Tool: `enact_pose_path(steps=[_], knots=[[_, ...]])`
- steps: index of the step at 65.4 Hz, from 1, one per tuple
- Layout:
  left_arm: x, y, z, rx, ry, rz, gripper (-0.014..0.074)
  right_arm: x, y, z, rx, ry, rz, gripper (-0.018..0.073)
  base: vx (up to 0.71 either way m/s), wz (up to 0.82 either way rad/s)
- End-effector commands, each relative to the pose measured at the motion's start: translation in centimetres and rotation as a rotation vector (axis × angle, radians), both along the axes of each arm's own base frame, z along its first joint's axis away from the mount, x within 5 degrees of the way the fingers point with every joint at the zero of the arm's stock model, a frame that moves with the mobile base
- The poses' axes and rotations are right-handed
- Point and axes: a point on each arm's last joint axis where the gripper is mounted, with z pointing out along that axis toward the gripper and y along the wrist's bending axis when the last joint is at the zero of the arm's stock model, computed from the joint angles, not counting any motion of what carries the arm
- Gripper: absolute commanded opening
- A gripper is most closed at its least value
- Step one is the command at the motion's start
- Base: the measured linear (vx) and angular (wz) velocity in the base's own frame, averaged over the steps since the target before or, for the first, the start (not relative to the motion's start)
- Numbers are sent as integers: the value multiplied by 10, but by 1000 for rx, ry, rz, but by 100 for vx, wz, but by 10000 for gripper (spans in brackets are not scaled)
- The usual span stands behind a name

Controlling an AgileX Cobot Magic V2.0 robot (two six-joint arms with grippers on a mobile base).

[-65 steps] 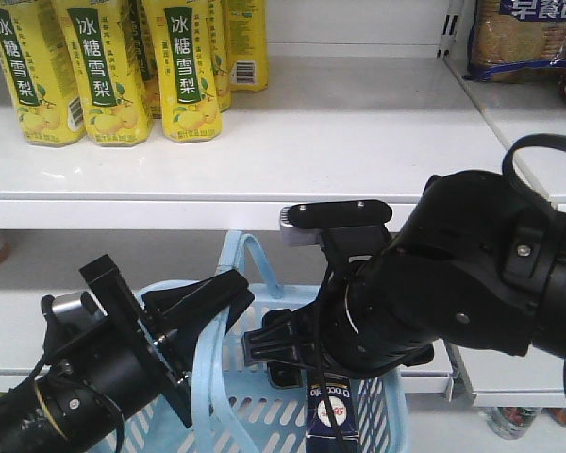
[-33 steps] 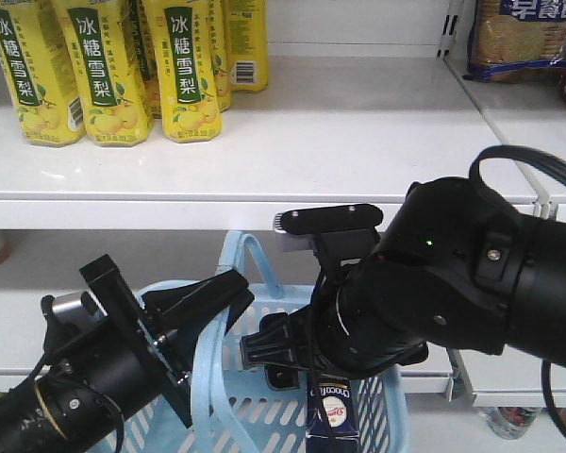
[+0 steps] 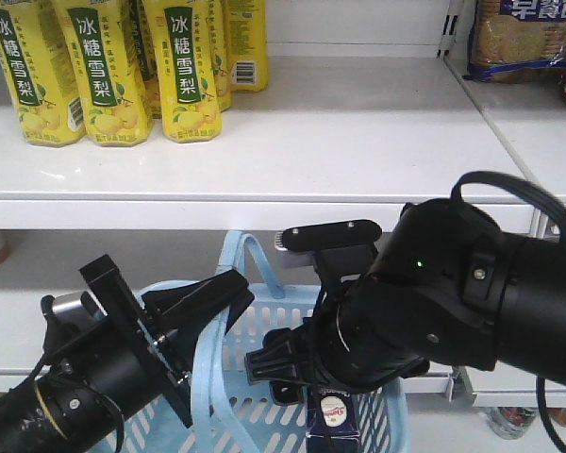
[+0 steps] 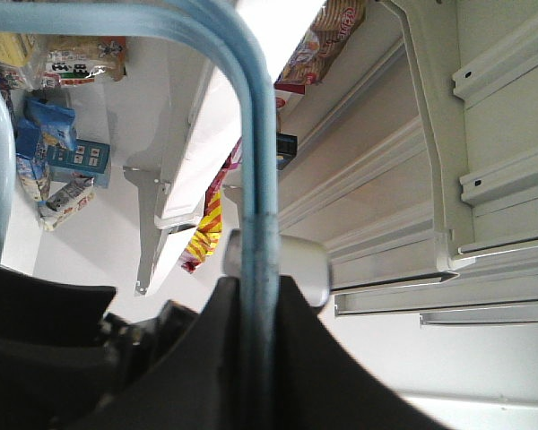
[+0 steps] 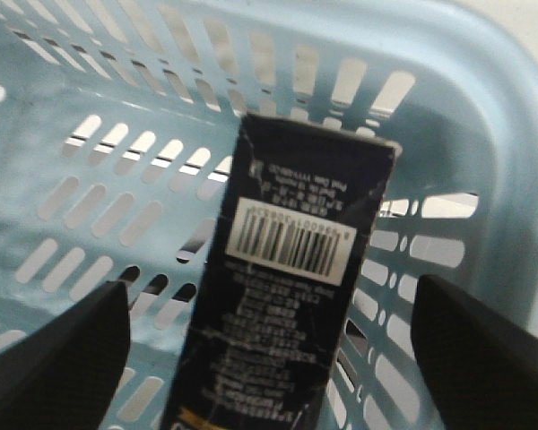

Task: Left arm holds basket, right arm returns cookies
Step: 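Close the right gripper on the top of the dark blue cookie box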

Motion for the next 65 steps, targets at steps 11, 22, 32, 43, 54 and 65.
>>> enact_pose_path(steps=[11,22,32,43,54,65], knots=[[1,7,37,-227,-186,41,0,2,2,10,70,-78,30,594,0,0],[1,7,37,-227,-186,41,0,5,5,7,78,-92,38,594,0,0],[1,7,37,-227,-186,41,0,7,7,-1,53,-74,43,594,0,0],[1,7,37,-227,-186,41,0,9,9,-5,34,-71,66,593,0,0],[1,7,37,-227,-186,41,0,9,8,-5,30,-75,68,545,0,0],[1,7,37,-227,-186,41,0,9,7,-5,19,-70,68,386,0,0]])
